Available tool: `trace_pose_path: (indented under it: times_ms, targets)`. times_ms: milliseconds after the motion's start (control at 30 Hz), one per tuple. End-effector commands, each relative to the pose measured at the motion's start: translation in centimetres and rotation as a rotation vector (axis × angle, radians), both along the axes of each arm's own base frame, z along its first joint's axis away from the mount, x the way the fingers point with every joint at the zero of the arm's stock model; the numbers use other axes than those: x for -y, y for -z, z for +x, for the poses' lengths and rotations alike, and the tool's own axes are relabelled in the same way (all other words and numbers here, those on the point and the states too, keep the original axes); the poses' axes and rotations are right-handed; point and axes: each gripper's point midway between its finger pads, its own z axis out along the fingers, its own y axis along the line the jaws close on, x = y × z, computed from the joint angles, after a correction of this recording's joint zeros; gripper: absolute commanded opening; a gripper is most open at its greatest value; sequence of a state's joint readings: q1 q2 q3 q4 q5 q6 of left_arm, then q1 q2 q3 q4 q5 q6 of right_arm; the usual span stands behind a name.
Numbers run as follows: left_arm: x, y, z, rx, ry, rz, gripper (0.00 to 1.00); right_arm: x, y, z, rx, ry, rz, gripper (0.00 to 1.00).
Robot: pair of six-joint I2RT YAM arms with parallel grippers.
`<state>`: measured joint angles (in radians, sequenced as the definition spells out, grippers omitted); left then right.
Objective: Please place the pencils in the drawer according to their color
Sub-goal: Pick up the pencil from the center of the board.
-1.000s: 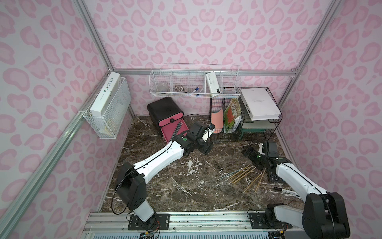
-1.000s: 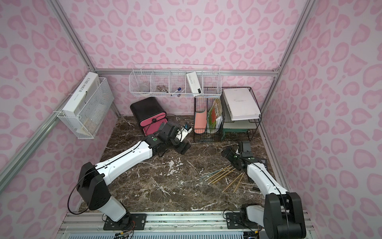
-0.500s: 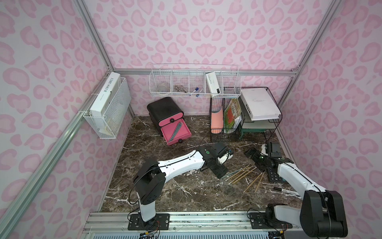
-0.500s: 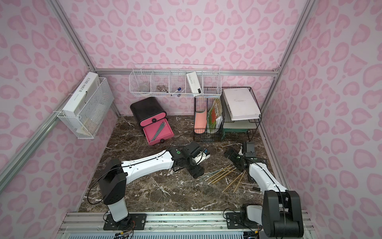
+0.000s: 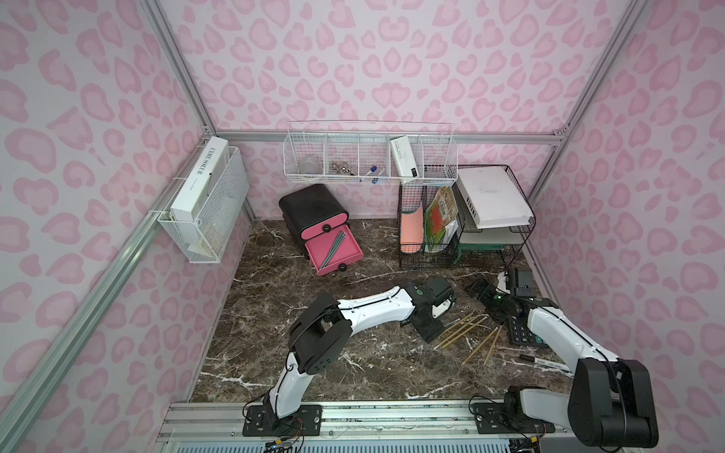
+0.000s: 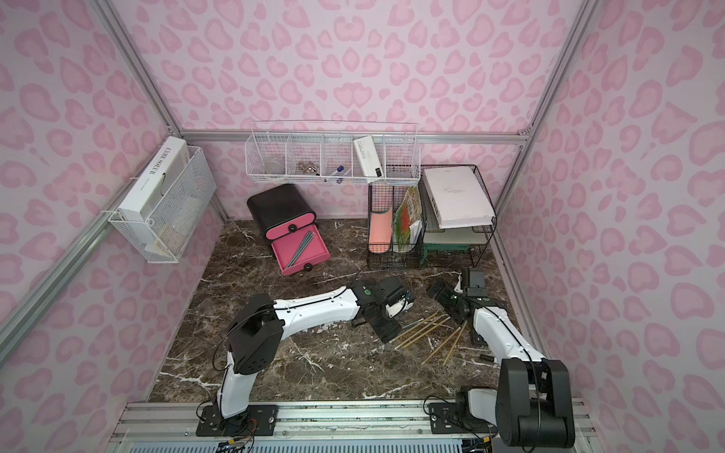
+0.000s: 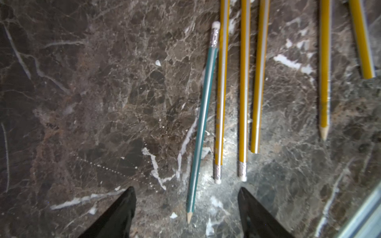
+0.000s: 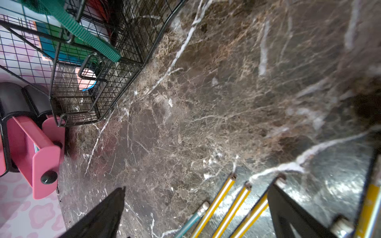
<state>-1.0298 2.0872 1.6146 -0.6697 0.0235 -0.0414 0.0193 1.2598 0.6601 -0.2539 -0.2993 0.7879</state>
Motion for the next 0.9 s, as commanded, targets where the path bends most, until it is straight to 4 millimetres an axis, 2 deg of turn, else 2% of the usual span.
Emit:
trace_pose_path:
  times_ms: [0, 567, 867]
  targets:
    - [-0.5, 0.8, 0.5, 0.033, 0.000, 0.053, 0.77, -0.1, -0.5, 0.2, 0.013, -0.012, -0.002, 1.00]
    - [-0.1, 4.4, 1.2, 0.026, -0.021, 0.102, 0.71, 0.0, -1.0, 0.1, 0.024, -0.005, -0.001, 1.00]
    - [2.1, 5.0, 1.7, 0.001, -0.014, 0.059, 0.58, 0.0, -1.2, 0.1, 0.028, -0.001, 0.004, 1.00]
